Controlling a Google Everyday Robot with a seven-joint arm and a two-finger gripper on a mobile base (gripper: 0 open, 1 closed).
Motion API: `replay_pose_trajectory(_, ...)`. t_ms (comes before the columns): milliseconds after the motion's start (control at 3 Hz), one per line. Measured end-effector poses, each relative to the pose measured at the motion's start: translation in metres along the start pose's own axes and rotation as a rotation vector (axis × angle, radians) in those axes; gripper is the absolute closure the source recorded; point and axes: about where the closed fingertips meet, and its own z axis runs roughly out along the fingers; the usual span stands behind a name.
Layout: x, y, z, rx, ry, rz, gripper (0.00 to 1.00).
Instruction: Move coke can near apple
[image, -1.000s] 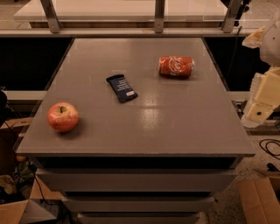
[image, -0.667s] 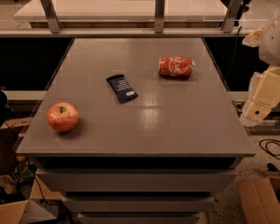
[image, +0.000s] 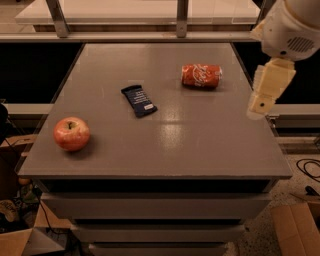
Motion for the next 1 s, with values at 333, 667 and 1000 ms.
replay_pose_trajectory(333,-0.016,-0.029,0.019,0.001,0.002,-0.044,0.0)
replay_pose_trajectory(667,-0.02,-0.035,0.023,0.001,0.002,-0.052,0.0)
replay_pose_trajectory(1000,-0.028,-0.067,0.057,-0.026,0.015,-0.056,0.0)
